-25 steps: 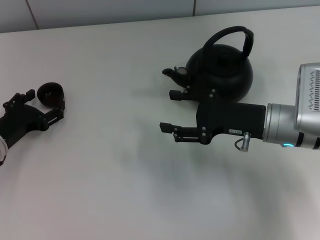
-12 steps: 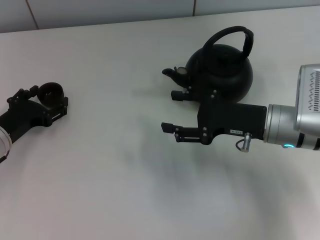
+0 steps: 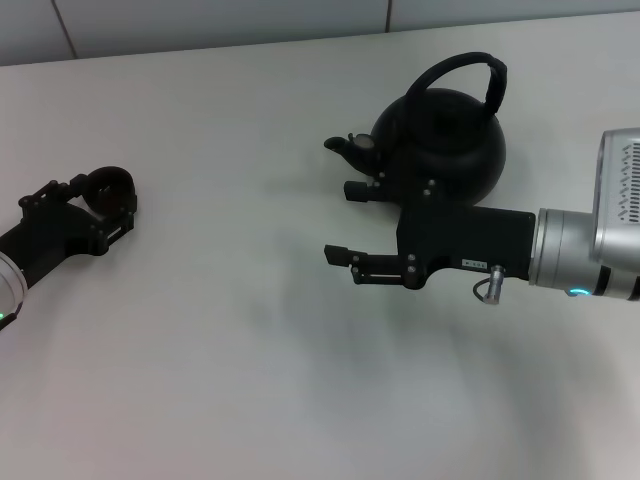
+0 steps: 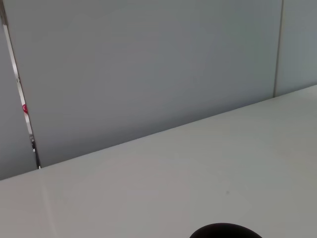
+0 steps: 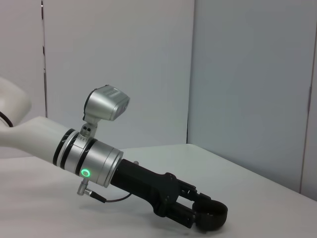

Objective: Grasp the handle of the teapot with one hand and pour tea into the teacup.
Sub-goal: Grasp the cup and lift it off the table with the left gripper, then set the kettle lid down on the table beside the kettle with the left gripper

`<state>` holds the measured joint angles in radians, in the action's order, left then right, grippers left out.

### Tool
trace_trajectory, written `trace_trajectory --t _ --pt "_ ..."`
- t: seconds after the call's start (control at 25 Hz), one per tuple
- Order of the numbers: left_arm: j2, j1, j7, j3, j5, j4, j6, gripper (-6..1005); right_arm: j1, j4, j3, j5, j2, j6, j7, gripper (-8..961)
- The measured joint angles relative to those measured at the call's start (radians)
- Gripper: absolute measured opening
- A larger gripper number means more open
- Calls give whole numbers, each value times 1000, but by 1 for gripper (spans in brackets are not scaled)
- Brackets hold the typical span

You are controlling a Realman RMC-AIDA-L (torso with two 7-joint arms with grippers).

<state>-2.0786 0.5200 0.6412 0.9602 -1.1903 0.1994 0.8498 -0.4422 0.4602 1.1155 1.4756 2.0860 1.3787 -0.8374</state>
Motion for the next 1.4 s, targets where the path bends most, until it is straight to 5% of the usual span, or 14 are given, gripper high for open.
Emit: trace_trajectory --t 0.12,0.64,1.0,1.4 --pt "0 -1 0 4 0 0 7 684 0 0 0 0 -1 -4 1 773" --pt "3 -40 93 121 0 21 192 685 47 20 -64 2 -5 -7 14 774" --pt "5 -128 174 324 0 117 284 684 54 26 -65 6 -4 -11 14 774" --pt "2 -169 188 401 3 135 345 684 53 23 -56 8 -4 -11 33 773"
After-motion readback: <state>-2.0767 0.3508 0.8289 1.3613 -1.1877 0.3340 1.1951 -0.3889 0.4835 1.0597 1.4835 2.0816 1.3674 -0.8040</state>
